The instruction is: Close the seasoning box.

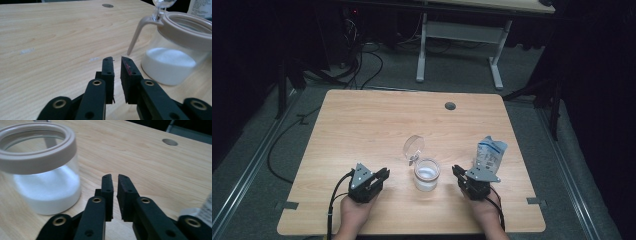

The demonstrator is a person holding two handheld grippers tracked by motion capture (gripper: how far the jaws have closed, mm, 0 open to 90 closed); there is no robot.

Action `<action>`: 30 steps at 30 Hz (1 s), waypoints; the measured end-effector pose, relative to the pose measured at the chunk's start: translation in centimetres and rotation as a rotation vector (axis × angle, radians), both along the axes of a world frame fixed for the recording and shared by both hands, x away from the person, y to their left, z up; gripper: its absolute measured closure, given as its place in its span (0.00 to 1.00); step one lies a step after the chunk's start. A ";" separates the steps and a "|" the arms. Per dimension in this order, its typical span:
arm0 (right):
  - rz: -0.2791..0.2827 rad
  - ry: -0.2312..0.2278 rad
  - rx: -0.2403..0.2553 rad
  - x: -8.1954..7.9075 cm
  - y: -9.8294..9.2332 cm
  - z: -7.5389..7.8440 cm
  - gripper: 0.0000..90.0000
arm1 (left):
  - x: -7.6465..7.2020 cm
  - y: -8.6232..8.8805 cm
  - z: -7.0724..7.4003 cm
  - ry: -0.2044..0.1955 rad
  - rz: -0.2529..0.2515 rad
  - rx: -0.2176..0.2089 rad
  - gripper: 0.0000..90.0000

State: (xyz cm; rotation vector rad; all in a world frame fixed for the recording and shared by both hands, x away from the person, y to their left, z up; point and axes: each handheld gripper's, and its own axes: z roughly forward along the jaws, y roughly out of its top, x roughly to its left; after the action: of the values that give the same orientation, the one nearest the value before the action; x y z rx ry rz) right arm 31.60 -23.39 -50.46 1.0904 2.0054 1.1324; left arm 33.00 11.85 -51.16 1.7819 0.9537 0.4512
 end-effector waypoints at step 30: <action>0.149 0.017 -0.056 -2.2 3.5 -0.9 1.00 | 2.8 -4.3 4.5 -0.042 -0.035 -0.095 1.00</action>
State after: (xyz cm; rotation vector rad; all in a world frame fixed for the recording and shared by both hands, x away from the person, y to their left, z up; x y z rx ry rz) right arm 29.35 -19.85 -51.34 0.9383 2.1488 1.1370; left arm 35.84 7.57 -46.64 1.6943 0.8992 0.4128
